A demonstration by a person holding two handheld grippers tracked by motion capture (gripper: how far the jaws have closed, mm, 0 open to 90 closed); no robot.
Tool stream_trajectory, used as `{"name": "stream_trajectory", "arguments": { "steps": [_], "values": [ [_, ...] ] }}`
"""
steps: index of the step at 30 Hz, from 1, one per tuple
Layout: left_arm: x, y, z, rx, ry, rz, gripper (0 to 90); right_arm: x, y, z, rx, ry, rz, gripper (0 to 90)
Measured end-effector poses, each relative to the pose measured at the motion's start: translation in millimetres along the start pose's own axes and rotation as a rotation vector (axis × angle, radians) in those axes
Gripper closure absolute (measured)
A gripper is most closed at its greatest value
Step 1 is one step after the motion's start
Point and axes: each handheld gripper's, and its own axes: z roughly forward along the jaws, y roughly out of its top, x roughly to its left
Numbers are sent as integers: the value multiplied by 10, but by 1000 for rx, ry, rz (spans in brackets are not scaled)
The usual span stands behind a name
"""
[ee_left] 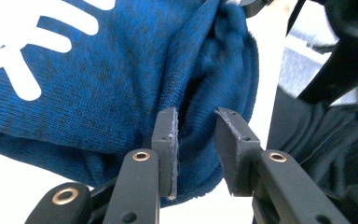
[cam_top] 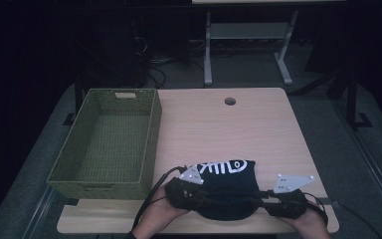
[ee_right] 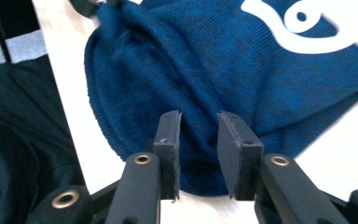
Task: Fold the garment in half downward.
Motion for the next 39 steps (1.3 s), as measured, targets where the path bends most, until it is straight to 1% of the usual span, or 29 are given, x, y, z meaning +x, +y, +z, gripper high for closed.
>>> {"name": "stream_trajectory", "arguments": {
  "steps": [1, 3, 6, 9, 10, 11, 12, 13, 14, 16, 18, 20, 21, 22, 23, 24, 25, 26, 27, 29, 30, 31, 32, 33, 36, 37, 38, 39],
  "values": [
    [2, 20, -70, -17, 14, 3, 673, -9, 4, -28, -7, -6, 6, 686],
    [11, 47, -160, -32, 33, 10, 680, -52, 10, -110, -29, -24, 13, 690],
    [73, 81, -248, -48, 66, 7, 756, -110, 39, -179, -59, -38, 20, 741],
    [170, 118, -226, -64, 85, -18, 846, -170, 107, -166, -76, -35, 12, 823],
    [205, 138, -206, -66, 97, -21, 874, -188, 126, -146, -78, -29, 10, 850],
    [242, 162, -191, -57, 113, -16, 891, -200, 145, -122, -78, -22, 9, 864],
    [275, 187, -171, -59, 124, -25, 898, -201, 164, -94, -73, -11, 12, 882],
    [312, 213, -155, -60, 129, -31, 899, -204, 181, -65, -69, -6, 5, 893],
    [351, 238, -142, -58, 139, -33, 899, -205, 194, -37, -66, -1, -1, 895],
    [413, 274, -104, -62, 159, -50, 899, -211, 212, 23, -56, 5, -7, 897],
    [478, 294, -67, -51, 173, -54, 899, -219, 223, 77, -41, 10, -11, 898],
    [523, 299, -17, -47, 184, -77, 899, -227, 214, 122, -34, 26, -11, 898],
    [542, 296, 12, -39, 183, -82, 899, -225, 202, 143, -24, 27, -10, 898],
    [565, 288, 45, -20, 180, -82, 899, -221, 186, 163, -14, 32, -6, 898],
    [573, 280, 69, -13, 179, -84, 899, -215, 163, 186, -6, 43, -6, 898],
    [576, 266, 110, -7, 173, -97, 899, -207, 150, 198, -1, 48, -2, 898],
    [585, 254, 141, 15, 170, -86, 899, -195, 135, 212, 14, 53, -1, 898],
    [587, 241, 176, 26, 170, -85, 899, -181, 119, 223, 20, 56, -4, 898],
    [583, 230, 217, 28, 165, -97, 899, -173, 103, 234, 27, 63, -9, 898],
    [593, 214, 277, 51, 163, -89, 899, -155, 74, 253, 43, 63, -13, 898],
    [592, 207, 313, 54, 163, -92, 899, -149, 54, 268, 46, 73, -13, 899],
    [599, 200, 339, 68, 164, -85, 899, -139, 40, 279, 51, 78, -12, 899],
    [608, 195, 364, 75, 163, -80, 899, -130, 27, 295, 54, 83, -15, 899],
    [610, 190, 390, 75, 162, -86, 899, -116, 20, 306, 63, 84, -20, 899],
    [633, 190, 436, 85, 167, -82, 900, -77, 10, 344, 76, 93, -32, 899],
    [649, 193, 441, 96, 167, -75, 900, -66, 11, 355, 78, 96, -31, 900],
    [664, 195, 450, 98, 168, -71, 900, -59, 12, 367, 82, 98, -35, 899],
    [673, 199, 465, 90, 168, -78, 900, -48, 13, 379, 80, 103, -34, 899]
  ]
}}
